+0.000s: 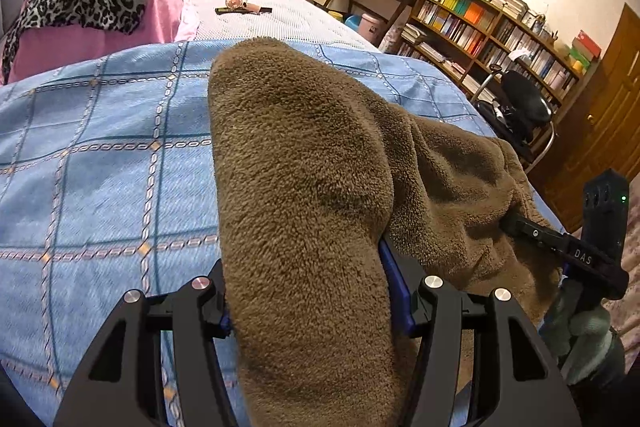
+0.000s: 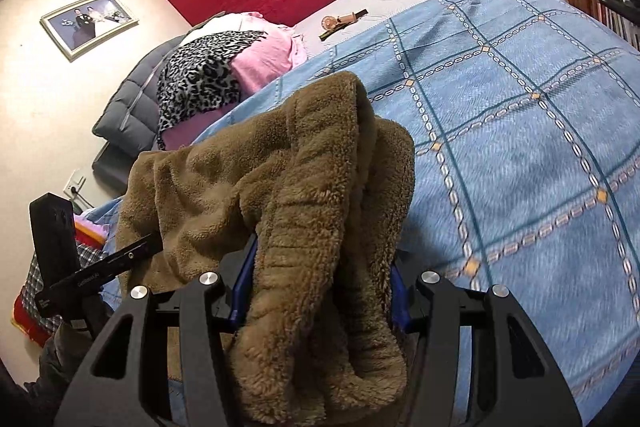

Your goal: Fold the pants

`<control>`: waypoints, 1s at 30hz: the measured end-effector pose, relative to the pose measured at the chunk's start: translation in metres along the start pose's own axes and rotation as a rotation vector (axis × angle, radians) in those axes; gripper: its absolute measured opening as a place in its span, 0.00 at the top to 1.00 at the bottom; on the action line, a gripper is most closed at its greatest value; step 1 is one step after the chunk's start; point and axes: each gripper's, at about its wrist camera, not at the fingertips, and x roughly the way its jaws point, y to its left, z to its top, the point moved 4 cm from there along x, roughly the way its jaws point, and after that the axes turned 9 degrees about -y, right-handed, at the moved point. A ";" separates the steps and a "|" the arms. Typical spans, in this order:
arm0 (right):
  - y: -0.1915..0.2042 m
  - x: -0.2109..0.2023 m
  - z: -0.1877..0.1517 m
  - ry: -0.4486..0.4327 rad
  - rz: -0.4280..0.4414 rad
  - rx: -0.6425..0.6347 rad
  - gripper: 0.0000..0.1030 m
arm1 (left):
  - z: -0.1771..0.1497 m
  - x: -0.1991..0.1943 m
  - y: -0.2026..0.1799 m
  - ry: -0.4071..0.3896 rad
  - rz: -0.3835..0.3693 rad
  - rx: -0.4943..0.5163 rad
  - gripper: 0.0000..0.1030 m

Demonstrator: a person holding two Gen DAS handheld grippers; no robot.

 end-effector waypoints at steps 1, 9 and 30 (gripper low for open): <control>-0.002 0.005 0.003 -0.002 -0.004 -0.003 0.47 | 0.000 0.004 0.001 0.000 0.000 -0.002 0.44; -0.024 0.043 0.000 0.021 -0.057 -0.016 0.46 | -0.005 0.045 0.018 0.037 0.006 -0.054 0.39; 0.007 0.002 -0.031 -0.099 -0.390 -0.411 0.38 | -0.038 -0.008 0.013 -0.037 0.179 0.087 0.20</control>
